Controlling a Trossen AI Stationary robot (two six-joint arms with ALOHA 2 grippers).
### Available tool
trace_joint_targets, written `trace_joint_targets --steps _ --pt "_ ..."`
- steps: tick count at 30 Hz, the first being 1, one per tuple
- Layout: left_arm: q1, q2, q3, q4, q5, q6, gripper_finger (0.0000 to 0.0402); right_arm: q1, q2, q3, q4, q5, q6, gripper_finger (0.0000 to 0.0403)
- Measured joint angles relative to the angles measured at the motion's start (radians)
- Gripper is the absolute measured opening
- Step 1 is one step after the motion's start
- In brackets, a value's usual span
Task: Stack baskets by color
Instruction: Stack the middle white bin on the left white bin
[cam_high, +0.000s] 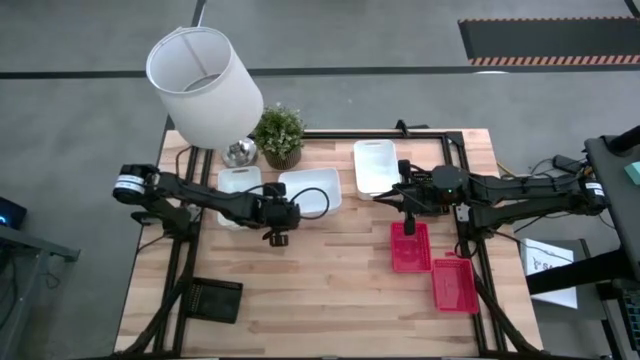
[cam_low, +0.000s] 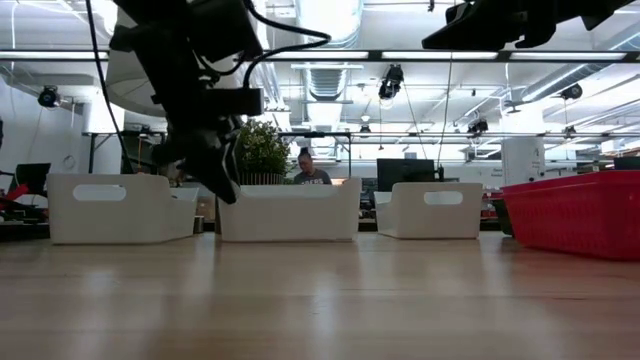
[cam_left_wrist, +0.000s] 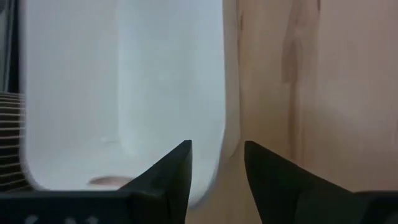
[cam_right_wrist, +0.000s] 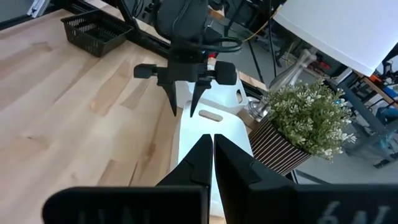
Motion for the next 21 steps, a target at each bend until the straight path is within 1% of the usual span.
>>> trace_joint_targets --steps 3,7,10,13,16,19,21 --pt "0.0 0.014 -0.008 0.006 0.004 -0.001 0.0115 0.0 0.0 0.0 -0.003 0.0 0.007 0.0009" --pt "0.0 0.016 -0.002 0.027 0.015 -0.001 0.0088 0.0 0.0 0.0 -0.006 0.0 0.009 0.0009" --pt "0.0 0.016 -0.002 0.063 0.055 0.001 0.0061 0.0 0.0 0.0 -0.006 0.0 0.01 0.0009" --pt "0.0 0.014 -0.001 0.141 0.114 -0.01 0.0031 0.0 0.0 0.0 -0.006 0.0 0.019 0.0009" --pt "0.0 0.013 -0.002 0.215 0.16 -0.069 0.0006 0.0 0.0 0.0 -0.006 0.0 0.019 0.0009" --pt "0.0 0.013 -0.002 0.292 0.17 -0.196 0.0005 0.0 0.0 0.0 -0.007 0.0 0.019 0.0009" --pt "-0.001 0.015 -0.003 0.372 0.182 -0.278 0.0006 0.0 0.0 0.0 -0.007 0.0 0.019 0.0009"
